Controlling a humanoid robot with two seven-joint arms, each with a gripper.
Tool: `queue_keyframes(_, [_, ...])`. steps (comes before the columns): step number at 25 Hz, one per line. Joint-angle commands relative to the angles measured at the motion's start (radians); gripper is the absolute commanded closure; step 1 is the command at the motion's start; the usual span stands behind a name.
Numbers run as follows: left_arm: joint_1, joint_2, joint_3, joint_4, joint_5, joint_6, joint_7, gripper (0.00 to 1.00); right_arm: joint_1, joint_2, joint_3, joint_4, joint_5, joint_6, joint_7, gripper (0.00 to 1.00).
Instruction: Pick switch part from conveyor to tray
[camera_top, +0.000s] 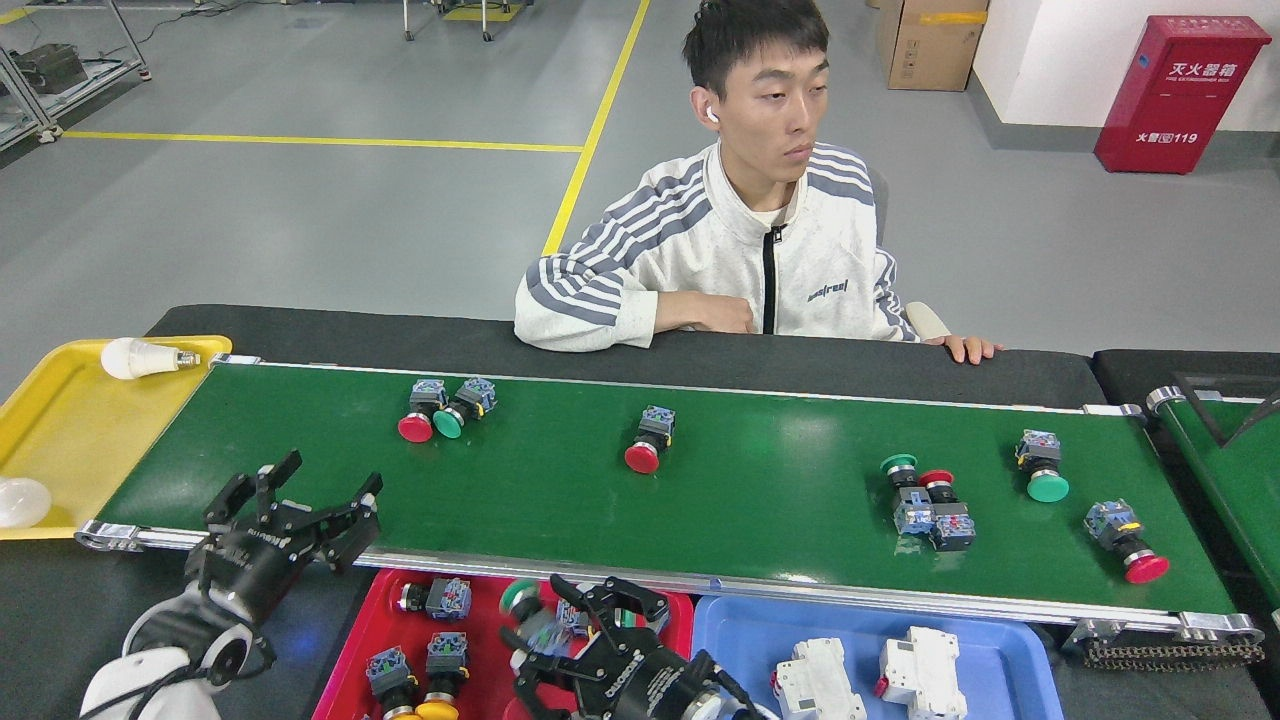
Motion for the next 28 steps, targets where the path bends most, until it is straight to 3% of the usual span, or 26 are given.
queue_keyframes(1, [-0.019,0.016,0.005,0.027,0.004,0.015,0.002,0.00,0.014,-0.012,-0.070,-0.038,-0.001,0.007,-0.040,0.00])
queue_keyframes(6, [0.015,0.076,0.058,0.056,0.007,0.085,0.003,0.00,0.242,-0.029,-0.440,-0.110,-0.001,0.006,-0.227,0.00])
queue_keyframes(9, [0.012,0.107,0.071,0.099,0.006,0.142,0.011,0.00,0.302,-0.018,-0.631,-0.098,-0.001,0.011,-0.248,0.00])
queue_keyframes(11, [0.000,0.131,0.072,0.137,0.007,0.188,0.014,0.00,0.308,0.000,-0.680,-0.081,0.008,0.017,-0.247,0.00])
queue_keyframes(15, [-0.077,0.141,0.071,0.241,0.006,0.233,0.016,0.01,0.204,0.012,-0.607,-0.009,0.085,0.152,-0.224,0.00])
queue_keyframes(21, [-0.135,0.154,0.065,0.347,0.006,0.322,0.040,0.08,-0.031,0.074,-0.413,0.209,0.095,0.204,-0.116,0.00])
queue_keyframes(24, [-0.135,0.156,0.068,0.379,0.007,0.338,0.053,0.32,-0.121,0.085,-0.343,0.301,0.092,0.201,-0.093,0.00])
queue_keyframes(26, [-0.135,0.154,0.072,0.384,0.015,0.338,0.053,0.52,-0.129,0.085,-0.318,0.312,0.088,0.195,-0.076,0.00])
queue_keyframes(28, [-0.135,0.153,0.071,0.384,0.055,0.340,0.053,0.61,-0.129,0.082,-0.305,0.312,0.088,0.181,-0.073,0.00])
